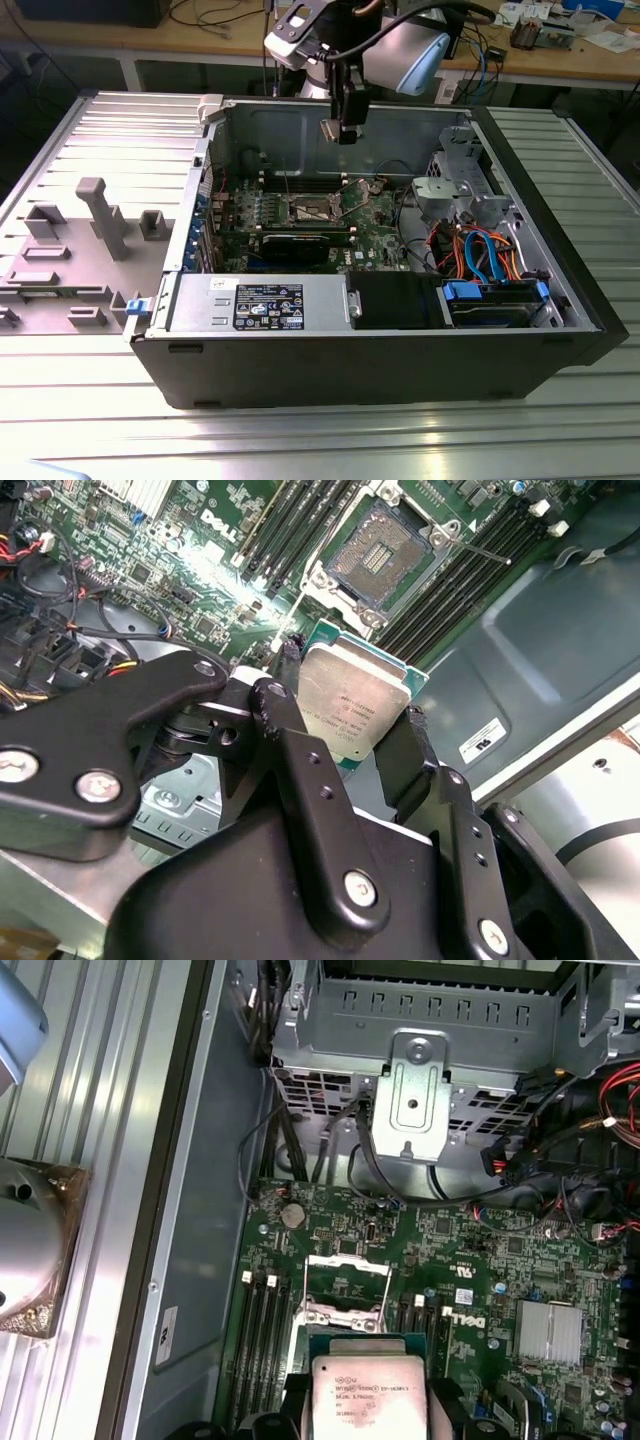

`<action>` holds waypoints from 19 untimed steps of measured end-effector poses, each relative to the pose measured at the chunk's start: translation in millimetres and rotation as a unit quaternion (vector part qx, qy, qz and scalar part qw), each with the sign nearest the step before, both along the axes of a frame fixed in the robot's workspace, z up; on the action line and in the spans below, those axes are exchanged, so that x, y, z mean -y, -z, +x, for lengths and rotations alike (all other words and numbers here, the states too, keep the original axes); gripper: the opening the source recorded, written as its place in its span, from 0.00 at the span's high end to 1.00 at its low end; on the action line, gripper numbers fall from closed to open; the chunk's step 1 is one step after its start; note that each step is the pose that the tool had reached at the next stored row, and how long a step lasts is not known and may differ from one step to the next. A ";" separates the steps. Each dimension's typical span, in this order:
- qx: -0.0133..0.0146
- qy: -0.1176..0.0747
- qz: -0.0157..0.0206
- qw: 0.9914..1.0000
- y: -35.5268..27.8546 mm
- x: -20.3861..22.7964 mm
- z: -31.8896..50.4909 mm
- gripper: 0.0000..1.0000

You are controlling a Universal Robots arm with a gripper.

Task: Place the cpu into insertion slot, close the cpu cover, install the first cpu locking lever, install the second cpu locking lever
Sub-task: 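Place the cpu into insertion slot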

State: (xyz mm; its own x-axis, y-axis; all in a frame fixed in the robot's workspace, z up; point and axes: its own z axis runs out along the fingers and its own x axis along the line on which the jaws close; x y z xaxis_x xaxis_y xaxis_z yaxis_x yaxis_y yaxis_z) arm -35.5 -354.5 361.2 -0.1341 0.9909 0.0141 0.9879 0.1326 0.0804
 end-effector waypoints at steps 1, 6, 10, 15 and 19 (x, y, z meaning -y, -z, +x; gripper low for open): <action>0.000 0.003 0.000 1.000 0.1 0.0 0.0 0.45; 0.000 0.007 0.000 1.000 0.2 0.0 0.0 0.45; 0.000 0.007 0.000 1.000 0.7 0.0 0.0 0.45; 0.000 0.007 0.000 1.000 1.6 0.0 0.0 0.45; 0.000 0.008 0.000 1.000 2.6 0.0 0.0 0.45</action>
